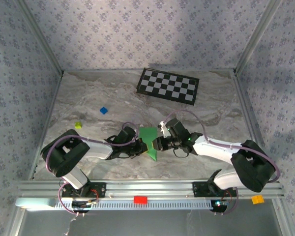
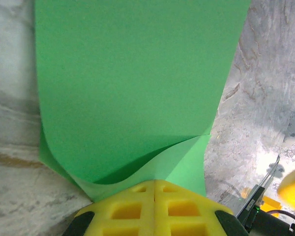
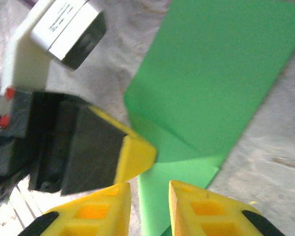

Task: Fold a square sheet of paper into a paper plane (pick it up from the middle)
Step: Third fold the triangle at the center of the table.

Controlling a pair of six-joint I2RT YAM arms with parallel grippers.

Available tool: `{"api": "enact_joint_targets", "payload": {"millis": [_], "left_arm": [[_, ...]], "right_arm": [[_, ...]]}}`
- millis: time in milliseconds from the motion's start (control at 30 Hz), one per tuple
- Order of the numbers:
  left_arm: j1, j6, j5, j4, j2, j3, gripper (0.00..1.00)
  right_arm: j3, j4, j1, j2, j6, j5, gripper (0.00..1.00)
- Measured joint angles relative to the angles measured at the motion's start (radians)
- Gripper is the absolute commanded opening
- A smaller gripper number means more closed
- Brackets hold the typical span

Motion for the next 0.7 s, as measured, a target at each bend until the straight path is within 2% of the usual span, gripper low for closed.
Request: {"api": "enact_joint_targets", "payload": {"millis": [100,233,700], "left_arm": [[0.0,0.0,0.0,0.0,0.0,0.0,0.0],[0.0,0.0,0.0,-0.003,0.0,0.002,0.0],[0.0,0.0,0.0,-0.007,0.0,0.004,0.0]], "right_arm": [[0.0,0.0,0.033,0.012,0.019,-0.057,0.1],[0.023,-0.02,0.085,0.072,0.026,-0.096,0.06],[0.113,-0.122,0.123,0.216,0.048,-0.041,0.05]]}}
